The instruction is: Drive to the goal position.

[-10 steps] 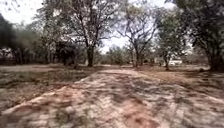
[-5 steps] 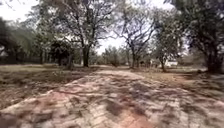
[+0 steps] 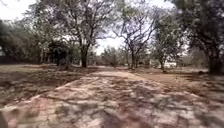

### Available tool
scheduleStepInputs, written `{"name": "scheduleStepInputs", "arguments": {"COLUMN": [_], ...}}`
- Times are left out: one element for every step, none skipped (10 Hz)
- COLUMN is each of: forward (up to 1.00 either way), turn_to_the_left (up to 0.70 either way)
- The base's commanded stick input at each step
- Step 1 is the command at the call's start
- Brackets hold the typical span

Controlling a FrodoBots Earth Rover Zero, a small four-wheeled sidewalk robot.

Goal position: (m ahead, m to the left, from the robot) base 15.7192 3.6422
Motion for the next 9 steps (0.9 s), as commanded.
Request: {"name": "scheduleStepInputs", "arguments": {"forward": [0.7, 0.7, 0.7, 0.7, 0.7, 0.7, 0.7, 0.7, 0.7], "turn_to_the_left": [0.0, 0.0, 0.0, 0.0, 0.0, 0.0, 0.0, 0.0, 0.0]}}
